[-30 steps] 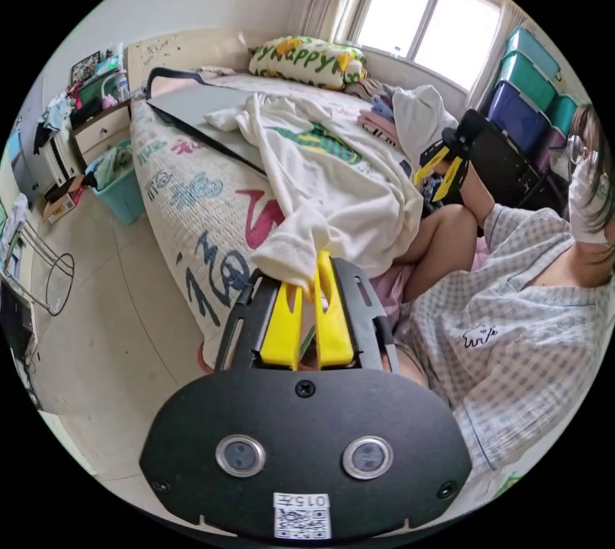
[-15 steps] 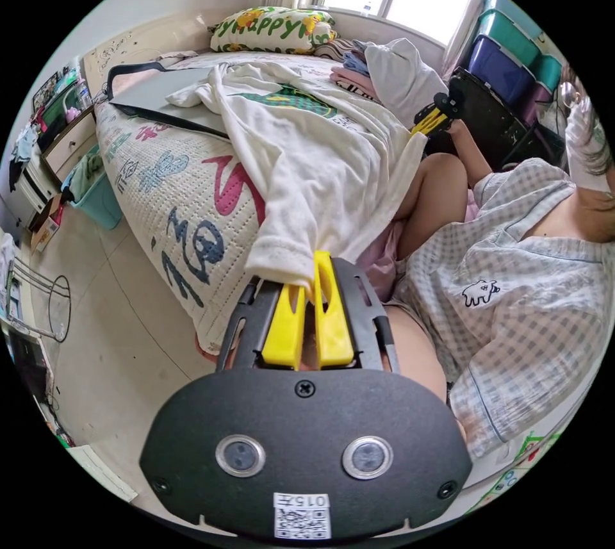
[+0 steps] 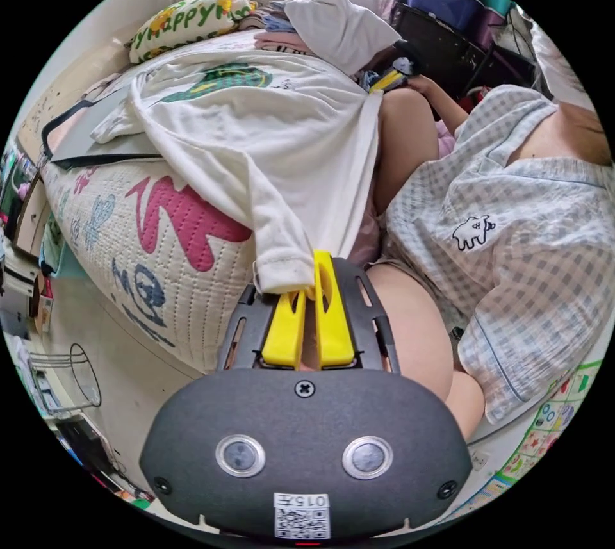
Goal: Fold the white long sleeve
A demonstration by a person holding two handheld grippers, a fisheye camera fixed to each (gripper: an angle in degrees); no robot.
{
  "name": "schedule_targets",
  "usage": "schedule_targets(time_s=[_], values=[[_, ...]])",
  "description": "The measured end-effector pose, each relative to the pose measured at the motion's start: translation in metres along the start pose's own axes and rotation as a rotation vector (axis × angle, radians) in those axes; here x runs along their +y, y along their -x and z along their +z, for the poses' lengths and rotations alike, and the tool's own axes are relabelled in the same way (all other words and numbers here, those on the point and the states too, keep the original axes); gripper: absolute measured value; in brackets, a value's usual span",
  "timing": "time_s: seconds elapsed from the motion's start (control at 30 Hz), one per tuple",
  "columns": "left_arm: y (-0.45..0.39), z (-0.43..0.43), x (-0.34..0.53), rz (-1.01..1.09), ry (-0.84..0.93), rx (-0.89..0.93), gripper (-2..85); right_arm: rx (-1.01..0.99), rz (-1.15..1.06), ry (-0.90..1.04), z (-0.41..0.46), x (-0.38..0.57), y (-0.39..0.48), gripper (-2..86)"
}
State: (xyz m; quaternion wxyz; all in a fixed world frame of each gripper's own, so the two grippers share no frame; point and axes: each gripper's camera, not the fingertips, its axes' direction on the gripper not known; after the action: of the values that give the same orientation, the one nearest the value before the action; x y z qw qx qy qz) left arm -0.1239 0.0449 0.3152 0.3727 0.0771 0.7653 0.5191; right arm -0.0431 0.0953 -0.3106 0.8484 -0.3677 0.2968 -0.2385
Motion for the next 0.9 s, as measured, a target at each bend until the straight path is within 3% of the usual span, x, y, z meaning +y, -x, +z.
schedule_targets(time_s=[0.2, 0.3, 0.4, 0.53, 0.57, 0.63, 0.73, 0.9], values=[[-0.004, 0.011, 0.009, -0.004, 0.1, -0.033, 1.6, -0.027, -0.036, 0.141, -0.005, -0.015, -0.019, 2.0], [-0.004, -0.007, 0.039, -0.046, 0.005, -0.043, 2.0, 0.034, -0.018, 0.13, -0.019, -0.008, -0.027, 4.2], [-0.008, -0.042, 0.072, -0.04, -0.221, -0.065, 1.8, 0.035, 0.042, -0.006, -0.054, -0.001, -0.044, 4.7], [-0.018, -0.101, 0.105, 0.13, -0.684, -0.14, 1.7, 0.104, 0.088, -0.278, -0.104, -0.016, -0.068, 3.7], [-0.009, -0.114, 0.106, 0.089, -0.803, -0.178, 2.0, 0.136, 0.091, -0.338, -0.113, -0.03, -0.075, 3.0], [0.014, -0.129, 0.091, -0.04, -0.88, -0.245, 2.4, 0.154, 0.111, -0.422, -0.121, -0.058, -0.087, 2.4], [0.07, -0.139, 0.044, -0.347, -0.91, -0.365, 3.9, 0.05, 0.086, -0.549, -0.124, -0.121, -0.11, 2.4], [0.154, -0.104, -0.076, -0.355, -0.711, -0.329, 6.4, -0.023, 0.06, -0.533, -0.095, -0.246, -0.144, 6.5]])
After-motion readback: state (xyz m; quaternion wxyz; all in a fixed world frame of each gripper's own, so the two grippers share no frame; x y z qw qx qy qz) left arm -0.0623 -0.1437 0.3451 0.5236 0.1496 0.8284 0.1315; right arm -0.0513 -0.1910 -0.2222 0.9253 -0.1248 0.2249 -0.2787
